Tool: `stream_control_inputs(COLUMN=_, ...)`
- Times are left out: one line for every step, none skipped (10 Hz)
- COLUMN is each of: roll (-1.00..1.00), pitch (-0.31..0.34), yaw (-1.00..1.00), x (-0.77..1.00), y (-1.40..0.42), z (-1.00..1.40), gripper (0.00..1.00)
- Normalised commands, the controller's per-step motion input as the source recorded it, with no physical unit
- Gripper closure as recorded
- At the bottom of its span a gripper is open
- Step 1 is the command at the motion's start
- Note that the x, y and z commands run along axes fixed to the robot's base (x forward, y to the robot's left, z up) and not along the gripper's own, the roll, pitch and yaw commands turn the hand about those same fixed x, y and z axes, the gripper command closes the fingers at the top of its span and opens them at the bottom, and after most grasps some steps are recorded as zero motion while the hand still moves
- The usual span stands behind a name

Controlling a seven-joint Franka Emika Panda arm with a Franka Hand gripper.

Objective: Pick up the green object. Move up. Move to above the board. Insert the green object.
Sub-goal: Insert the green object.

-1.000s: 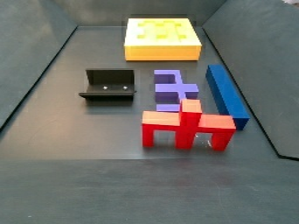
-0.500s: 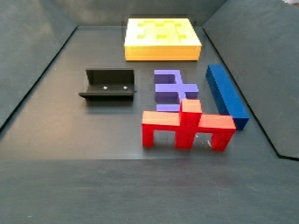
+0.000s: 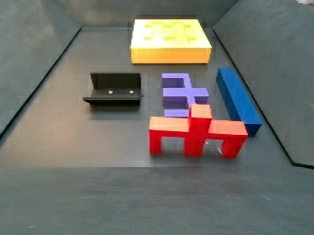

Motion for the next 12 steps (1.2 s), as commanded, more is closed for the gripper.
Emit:
stream_control_inputs(roll=-0.12, pitch=-0.189, yaw=0.0, x=-0.02, y=-0.31, z=-0.63, gripper=1.0)
stream_control_inputs(roll=-0.09, pitch=-0.117, yaw=0.08, x=0.0, y=-0.38, z=-0.75, gripper=1.0)
stream_control_inputs(roll=-0.06, pitch=-0.069, yaw=0.1, x=0.0, y=-0.38, z=-0.86, gripper=1.0)
stream_control_inputs(roll=-0.12, pitch=0.0, yaw=0.23, x=0.08, y=-0.32, z=-0.83, gripper=1.0)
stream_control_inputs(roll=-0.19, pitch=0.0, yaw=0.2, x=0.0, y=-0.12, z=-0.7, gripper=1.0)
stream_control_inputs(roll=-0.18, pitch=0.0, yaw=0.18, x=-0.05, y=-0.01, z=-0.61, gripper=1.0)
stream_control_inputs(roll=-0.03, pitch=-0.001, yaw=0.21, x=-0.17, y=-0.02, z=-0.51, gripper=1.0)
stream_control_inputs(roll=0.0, pitch=0.0, yaw=0.2, x=-0.01, y=-0.11, z=-0.55, gripper=1.0)
stream_control_inputs(roll=0.03, pitch=0.0, yaw=0.19, x=-0.02, y=-0.16, z=-0.52, gripper=1.0)
stream_control_inputs(roll=0.08, pitch=0.0, yaw=0.16, x=-0.1, y=-0.25, z=-0.59, gripper=1.0)
stream_control_inputs(roll=0.1, pitch=0.0, yaw=0.08, x=-0.15, y=-0.29, z=-0.65, gripper=1.0)
stream_control_inputs(roll=0.22, pitch=0.0, yaw=0.07, x=-0.02, y=-0.24, z=-0.69, gripper=1.0)
